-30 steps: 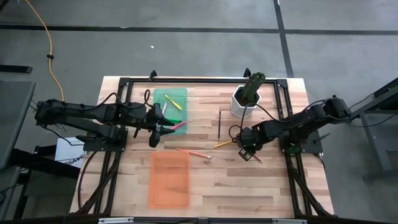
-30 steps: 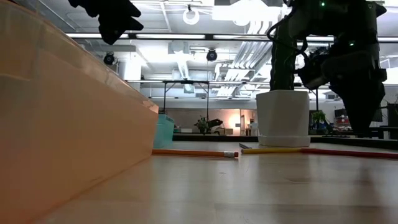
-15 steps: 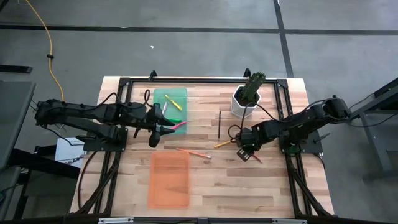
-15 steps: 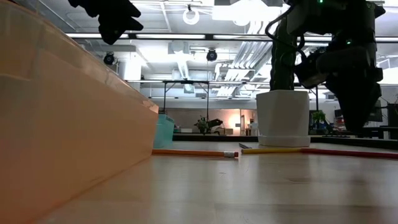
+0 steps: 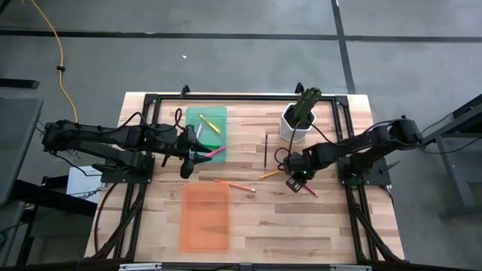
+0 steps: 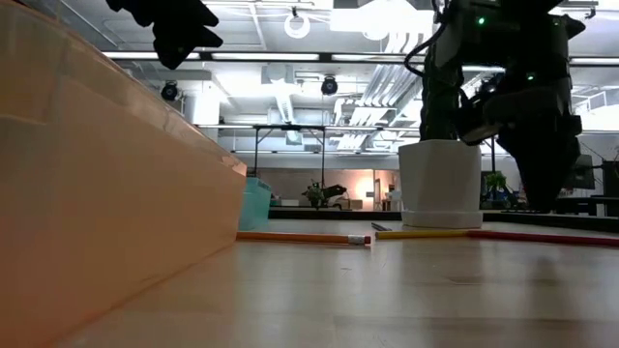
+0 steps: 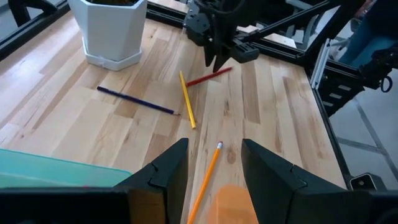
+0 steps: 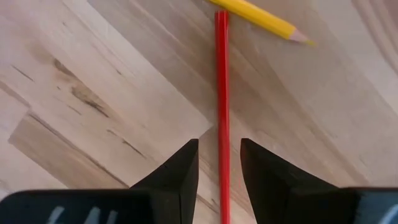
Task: Sort pens & pencils
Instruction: Put the red pencil into the orange bin
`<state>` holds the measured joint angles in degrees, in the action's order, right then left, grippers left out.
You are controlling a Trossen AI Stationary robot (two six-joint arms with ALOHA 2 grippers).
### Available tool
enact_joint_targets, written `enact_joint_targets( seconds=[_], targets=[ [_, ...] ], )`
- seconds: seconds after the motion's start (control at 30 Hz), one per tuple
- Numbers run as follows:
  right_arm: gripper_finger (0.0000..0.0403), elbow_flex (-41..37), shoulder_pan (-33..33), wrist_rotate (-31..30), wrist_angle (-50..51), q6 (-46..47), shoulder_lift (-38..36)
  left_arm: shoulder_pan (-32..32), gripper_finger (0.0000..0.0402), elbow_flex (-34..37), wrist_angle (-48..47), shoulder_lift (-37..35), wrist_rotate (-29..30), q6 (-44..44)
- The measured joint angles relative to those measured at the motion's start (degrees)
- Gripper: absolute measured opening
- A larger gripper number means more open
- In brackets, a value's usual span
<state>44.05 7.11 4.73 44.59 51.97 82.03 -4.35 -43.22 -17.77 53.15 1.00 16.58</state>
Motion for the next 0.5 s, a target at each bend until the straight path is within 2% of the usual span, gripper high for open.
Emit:
enact_joint_targets(
  seconds=[0.5],
  targets=[
    [0.0110, 0.0, -1.5, 2.0, 1.2, -3.0, 0.9, 0.0, 0.0137, 0.0, 0.0, 0.0, -0.1, 0.4]
  ],
)
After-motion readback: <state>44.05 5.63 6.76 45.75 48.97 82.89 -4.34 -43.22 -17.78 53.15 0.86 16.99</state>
